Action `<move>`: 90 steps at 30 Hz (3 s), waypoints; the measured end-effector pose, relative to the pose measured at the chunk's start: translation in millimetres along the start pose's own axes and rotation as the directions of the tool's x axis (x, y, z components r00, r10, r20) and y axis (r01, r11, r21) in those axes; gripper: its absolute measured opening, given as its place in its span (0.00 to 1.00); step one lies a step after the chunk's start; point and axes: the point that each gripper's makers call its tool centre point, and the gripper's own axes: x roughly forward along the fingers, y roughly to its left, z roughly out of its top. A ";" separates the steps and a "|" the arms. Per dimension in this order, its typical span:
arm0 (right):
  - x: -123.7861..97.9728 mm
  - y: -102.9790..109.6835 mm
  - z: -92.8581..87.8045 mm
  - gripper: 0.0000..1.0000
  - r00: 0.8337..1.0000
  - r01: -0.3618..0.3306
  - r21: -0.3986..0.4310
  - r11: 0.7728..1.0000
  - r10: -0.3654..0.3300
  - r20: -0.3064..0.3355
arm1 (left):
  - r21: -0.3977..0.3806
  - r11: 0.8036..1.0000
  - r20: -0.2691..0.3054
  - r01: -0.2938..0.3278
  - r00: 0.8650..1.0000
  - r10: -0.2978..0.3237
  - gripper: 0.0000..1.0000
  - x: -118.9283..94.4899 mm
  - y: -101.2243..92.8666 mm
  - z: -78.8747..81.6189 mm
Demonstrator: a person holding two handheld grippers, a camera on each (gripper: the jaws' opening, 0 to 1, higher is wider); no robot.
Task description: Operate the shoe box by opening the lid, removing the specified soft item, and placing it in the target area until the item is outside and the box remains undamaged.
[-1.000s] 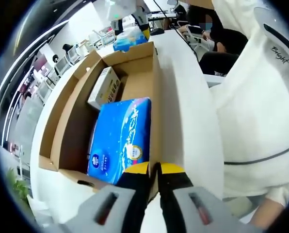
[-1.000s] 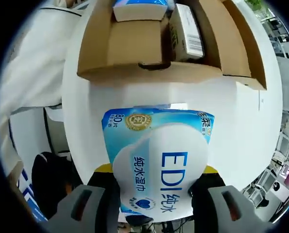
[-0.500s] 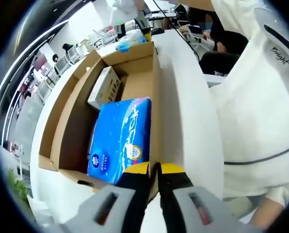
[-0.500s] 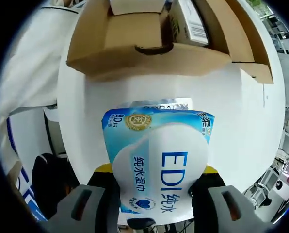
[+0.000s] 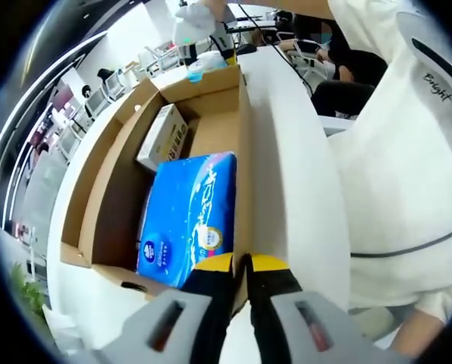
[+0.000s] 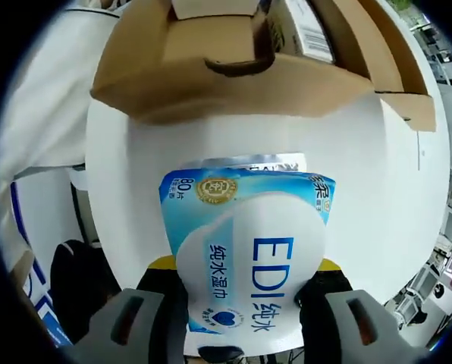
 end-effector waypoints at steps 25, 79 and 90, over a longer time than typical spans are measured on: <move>5.4 -1.8 2.8 0.58 1.000 -0.010 -0.006 1.000 0.010 0.001 | -0.003 1.000 -0.005 0.001 1.000 -0.001 0.05 -0.2 0.3 -0.9; 6.6 -3.5 4.3 0.59 0.999 -0.019 -0.035 0.999 0.020 0.026 | 0.003 1.000 -0.010 -0.003 1.000 0.003 0.06 0.1 2.2 -1.1; -2.8 -4.8 2.8 0.56 0.999 0.028 -0.022 0.999 -0.027 0.040 | 0.006 1.000 -0.010 -0.007 1.000 0.007 0.06 0.0 0.4 -0.5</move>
